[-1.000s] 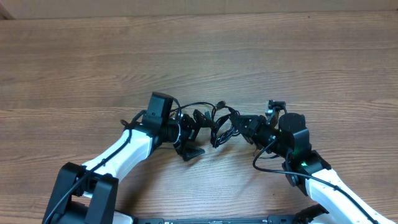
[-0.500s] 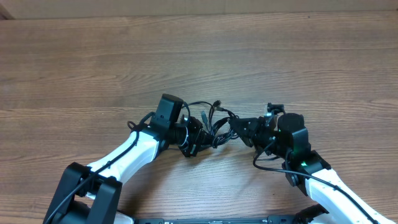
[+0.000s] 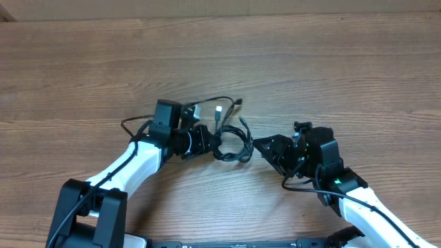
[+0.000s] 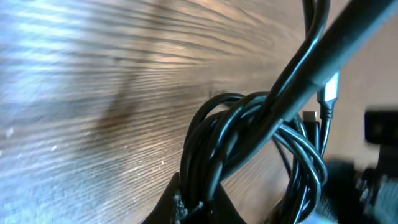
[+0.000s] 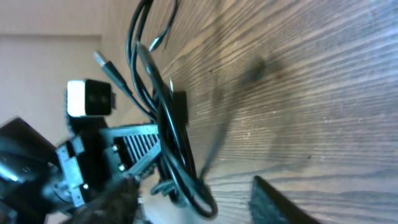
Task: Untangle cables
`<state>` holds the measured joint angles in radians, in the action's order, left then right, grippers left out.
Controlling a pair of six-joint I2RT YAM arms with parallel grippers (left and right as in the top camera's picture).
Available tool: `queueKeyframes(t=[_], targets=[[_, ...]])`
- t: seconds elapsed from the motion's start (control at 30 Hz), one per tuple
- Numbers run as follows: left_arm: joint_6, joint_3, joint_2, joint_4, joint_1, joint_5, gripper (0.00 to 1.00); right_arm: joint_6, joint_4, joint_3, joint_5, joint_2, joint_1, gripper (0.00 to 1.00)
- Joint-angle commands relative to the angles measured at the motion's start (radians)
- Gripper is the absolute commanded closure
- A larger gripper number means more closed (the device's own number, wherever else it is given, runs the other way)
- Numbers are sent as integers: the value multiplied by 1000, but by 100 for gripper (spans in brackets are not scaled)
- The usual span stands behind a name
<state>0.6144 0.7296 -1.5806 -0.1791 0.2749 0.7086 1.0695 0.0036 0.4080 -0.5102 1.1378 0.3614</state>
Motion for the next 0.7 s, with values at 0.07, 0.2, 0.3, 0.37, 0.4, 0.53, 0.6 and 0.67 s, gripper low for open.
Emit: queueKeyframes(t=[0.07, 0.2, 0.3, 0.37, 0.4, 0.53, 0.6, 0.67], targets=[[-367, -1, -7, 3, 5, 134, 96, -100, 13, 24, 19, -15, -3, 39], [-422, -1, -7, 3, 5, 163, 96, -211, 2, 24, 35, -15, -3, 36], [-469, -1, -7, -2, 5, 222, 96, -211, 1, 24, 71, -15, -3, 36], [-477, -1, -7, -3, 5, 253, 96, -210, -3, 24, 108, -15, -3, 36], [-477, -1, -7, -2, 5, 263, 96, -211, -6, 24, 112, -15, -3, 36], [-477, 0, -7, 12, 5, 328, 96, -207, -40, 24, 130, -15, -3, 41], [-476, 0, -7, 31, 5, 364, 96, -206, -72, 24, 150, -15, -3, 43], [-469, 0, -7, 61, 4, 388, 96, -206, -112, 24, 158, -15, -3, 44]])
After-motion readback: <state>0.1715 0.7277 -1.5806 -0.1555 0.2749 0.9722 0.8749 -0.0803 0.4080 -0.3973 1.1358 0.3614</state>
